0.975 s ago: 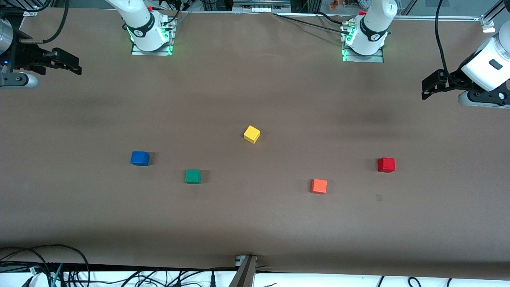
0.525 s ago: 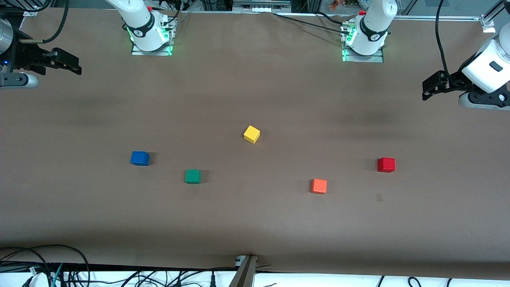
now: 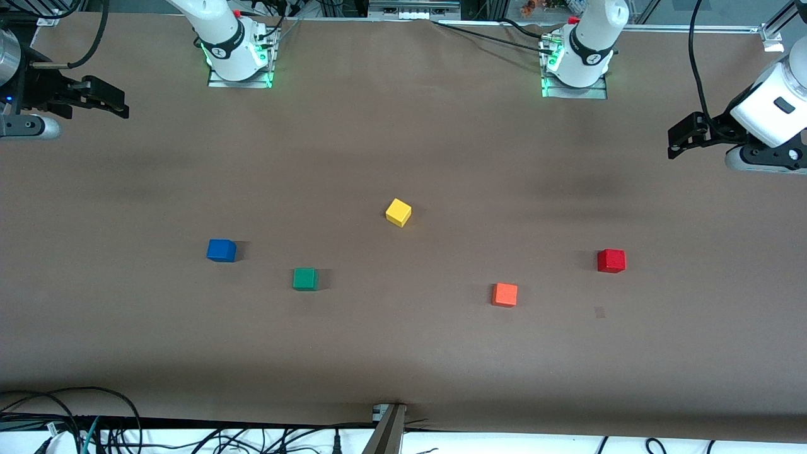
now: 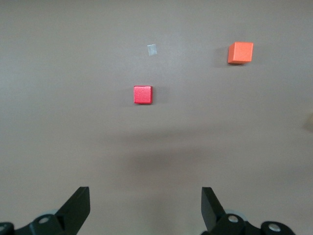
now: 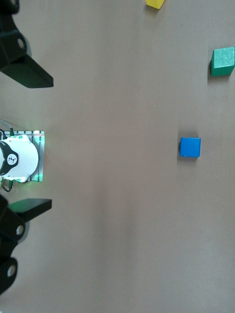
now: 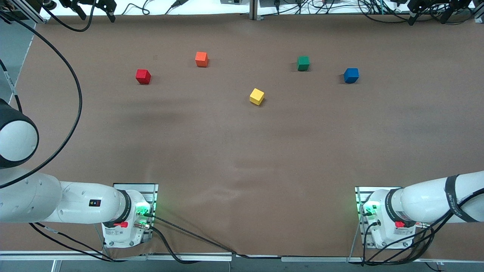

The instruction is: Pass red block to right arm, stack on blue

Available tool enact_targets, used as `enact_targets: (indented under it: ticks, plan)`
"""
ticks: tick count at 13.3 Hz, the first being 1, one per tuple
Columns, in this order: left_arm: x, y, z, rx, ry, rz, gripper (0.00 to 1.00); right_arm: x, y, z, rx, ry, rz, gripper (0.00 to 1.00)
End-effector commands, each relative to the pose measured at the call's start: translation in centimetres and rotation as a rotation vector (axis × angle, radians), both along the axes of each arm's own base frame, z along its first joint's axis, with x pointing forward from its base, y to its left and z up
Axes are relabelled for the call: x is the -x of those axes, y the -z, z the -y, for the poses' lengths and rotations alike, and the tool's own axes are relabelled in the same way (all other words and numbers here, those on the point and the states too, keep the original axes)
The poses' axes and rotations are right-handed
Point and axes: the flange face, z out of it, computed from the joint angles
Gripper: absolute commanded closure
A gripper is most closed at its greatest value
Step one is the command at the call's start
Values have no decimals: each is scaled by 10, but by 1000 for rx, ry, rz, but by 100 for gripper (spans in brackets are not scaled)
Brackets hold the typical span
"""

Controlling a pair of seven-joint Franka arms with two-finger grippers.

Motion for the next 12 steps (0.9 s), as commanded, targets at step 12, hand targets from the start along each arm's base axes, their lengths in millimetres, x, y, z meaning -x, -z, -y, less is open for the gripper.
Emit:
enact_targets:
  ticks: [12]
  plan:
    - [-2, 0, -13, -16, -23, 2, 0, -1, -5, -1, -26, -1, 7, 0]
